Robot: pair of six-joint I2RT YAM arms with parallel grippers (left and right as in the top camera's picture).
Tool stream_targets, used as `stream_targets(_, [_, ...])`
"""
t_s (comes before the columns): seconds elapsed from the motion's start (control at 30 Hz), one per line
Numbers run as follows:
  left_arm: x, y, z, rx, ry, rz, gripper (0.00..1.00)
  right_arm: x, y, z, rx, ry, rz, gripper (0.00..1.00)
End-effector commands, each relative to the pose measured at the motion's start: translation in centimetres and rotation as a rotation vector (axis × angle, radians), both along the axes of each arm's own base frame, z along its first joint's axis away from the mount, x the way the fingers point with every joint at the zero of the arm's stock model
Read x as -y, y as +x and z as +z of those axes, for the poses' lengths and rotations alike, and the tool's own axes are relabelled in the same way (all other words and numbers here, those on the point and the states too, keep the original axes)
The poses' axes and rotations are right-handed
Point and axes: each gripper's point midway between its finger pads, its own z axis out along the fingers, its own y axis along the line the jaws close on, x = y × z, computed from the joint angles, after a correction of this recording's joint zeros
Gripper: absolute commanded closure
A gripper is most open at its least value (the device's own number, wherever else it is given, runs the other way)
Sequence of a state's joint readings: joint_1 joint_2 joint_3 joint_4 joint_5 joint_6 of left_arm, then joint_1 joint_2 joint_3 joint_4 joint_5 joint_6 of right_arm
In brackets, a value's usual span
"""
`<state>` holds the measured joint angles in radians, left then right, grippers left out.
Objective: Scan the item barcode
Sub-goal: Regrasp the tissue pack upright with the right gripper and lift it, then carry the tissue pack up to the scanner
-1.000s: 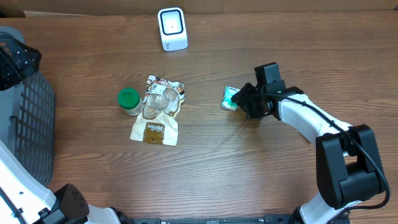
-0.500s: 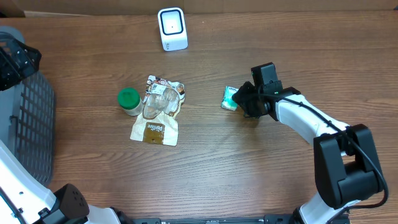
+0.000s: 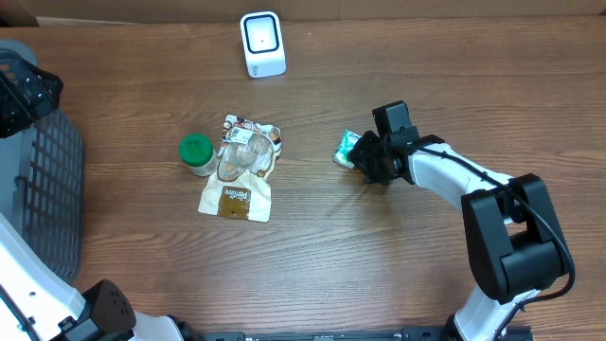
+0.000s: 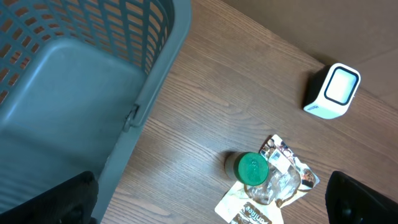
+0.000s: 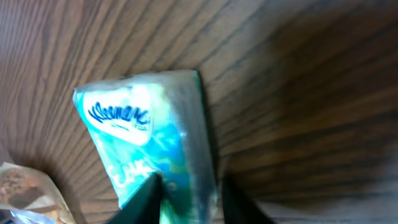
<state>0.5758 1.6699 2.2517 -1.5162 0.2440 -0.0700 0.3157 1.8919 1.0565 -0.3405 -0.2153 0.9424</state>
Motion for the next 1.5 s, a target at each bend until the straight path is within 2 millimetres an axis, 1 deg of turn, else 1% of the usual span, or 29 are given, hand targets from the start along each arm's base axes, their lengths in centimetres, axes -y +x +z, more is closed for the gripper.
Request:
stream_targets(0.0, [0.2, -0.1, 0.8, 0.022, 0.022, -0.022, 0.01, 0.0, -0.8, -1.6, -0.038, -0.013, 0.024, 0.87])
stream_targets(0.03, [0.2, -0.1, 0.8, 0.021, 0.022, -0.022, 0.00, -0.3, -0.8, -1.5, -0.031, -0.003, 0.047, 0.95])
stream_targets(0.07, [0.2, -0.1, 0.8, 0.021, 0.022, -0.022, 0.01, -0.7, -0.8, -1.3, -0.022, 0.010, 0.078, 0.96])
stream_targets(0.17, [0.2, -0.1, 0.8, 0.021, 0.022, -0.022, 0.00, -1.2, -0.7, -0.8, 0.003, 0.020, 0.148, 0.96])
stream_targets(0.27, [0.2, -0.1, 0.8, 0.021, 0.022, -0.022, 0.00, -1.9, -0.1, 0.7, 0.053, 0.051, 0.235, 0.96])
stream_targets(0.37, [0.2, -0.1, 0.8, 0.022, 0.022, -0.023, 0.01, -3.1, 0.2, 3.2, 0.124, 0.132, 0.345, 0.96])
stream_targets(0.43, [0.2, -0.1, 0.8, 0.021, 0.022, -0.022, 0.00, -3.8, 0.1, 5.4, 0.182, 0.209, 0.427, 0.96])
stream_targets(0.5, [0.2, -0.1, 0.8, 0.021, 0.022, -0.022, 0.01, -4.5, -0.2, 8.0, 0.247, 0.311, 0.505, 0.96])
stream_targets(0.53, [0.2, -0.1, 0.8, 0.021, 0.022, -0.022, 0.01, -4.6, -0.4, 8.8, 0.265, 0.343, 0.528, 0.96])
stream_targets(0.6, [0.2, -0.1, 0.8, 0.021, 0.022, -0.022, 0.00, -4.9, -1.1, 11.1, 0.310, 0.442, 0.586, 0.96])
stream_targets(0.67, [0.2, -0.1, 0.8, 0.021, 0.022, -0.022, 0.00, -5.1, -1.8, 13.0, 0.346, 0.525, 0.639, 0.96])
stream_targets(0.8, [0.2, -0.1, 0.8, 0.021, 0.022, -0.022, 0.00, -6.0, -4.4, 17.6, 0.464, 0.737, 0.815, 0.96])
stream_targets(0.97, [0.2, -0.1, 0.8, 0.021, 0.022, -0.022, 0.00, -6.3, -6.1, 20.9, 0.532, 0.889, 0.911, 0.96])
stream_targets(1.1, [0.2, -0.1, 0.8, 0.021, 0.022, -0.022, 0.00, -6.4, -6.1, 21.8, 0.508, 0.926, 0.901, 0.96])
stream_targets(1.27, [0.2, -0.1, 0.8, 0.021, 0.022, -0.022, 0.01, -6.5, -5.7, 22.3, 0.503, 0.928, 0.889, 0.96])
stream_targets(1.37, [0.2, -0.1, 0.8, 0.021, 0.022, -0.022, 0.01, -6.4, -5.0, 21.5, 0.492, 0.879, 0.848, 0.96])
stream_targets(1.47, [0.2, -0.1, 0.8, 0.021, 0.022, -0.022, 0.00, -6.2, -3.9, 19.3, 0.447, 0.765, 0.763, 0.96])
